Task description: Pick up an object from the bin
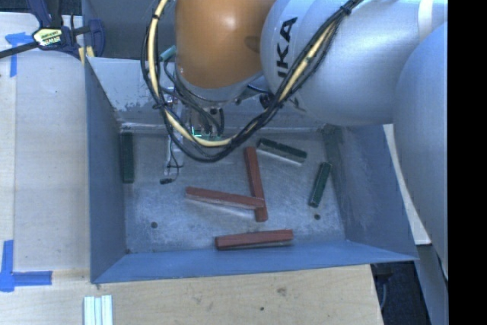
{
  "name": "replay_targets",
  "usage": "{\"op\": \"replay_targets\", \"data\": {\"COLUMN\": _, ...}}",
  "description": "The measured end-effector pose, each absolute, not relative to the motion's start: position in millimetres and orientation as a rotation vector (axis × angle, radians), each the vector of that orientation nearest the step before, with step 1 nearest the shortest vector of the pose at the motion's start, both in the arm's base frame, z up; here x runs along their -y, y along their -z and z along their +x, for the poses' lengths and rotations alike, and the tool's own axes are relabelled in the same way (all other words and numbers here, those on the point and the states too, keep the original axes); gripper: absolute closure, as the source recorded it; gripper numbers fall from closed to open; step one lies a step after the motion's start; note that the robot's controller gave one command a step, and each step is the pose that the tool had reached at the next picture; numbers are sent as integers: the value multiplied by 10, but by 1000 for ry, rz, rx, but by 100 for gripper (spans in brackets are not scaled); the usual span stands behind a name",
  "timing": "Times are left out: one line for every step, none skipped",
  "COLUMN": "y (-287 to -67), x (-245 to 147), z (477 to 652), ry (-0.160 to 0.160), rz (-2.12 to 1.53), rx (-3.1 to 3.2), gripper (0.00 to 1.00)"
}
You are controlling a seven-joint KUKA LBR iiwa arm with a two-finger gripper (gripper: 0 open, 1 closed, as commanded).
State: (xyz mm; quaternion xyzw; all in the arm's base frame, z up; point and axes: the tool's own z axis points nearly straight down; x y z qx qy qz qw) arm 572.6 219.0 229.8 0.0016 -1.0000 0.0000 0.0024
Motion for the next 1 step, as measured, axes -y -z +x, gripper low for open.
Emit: {"op": "replay_targets", "data": {"y": -2231, "x": -2147, "z": 5762, "ry": 10, "rz": 4, "rx": 3155, "gripper": 0}}
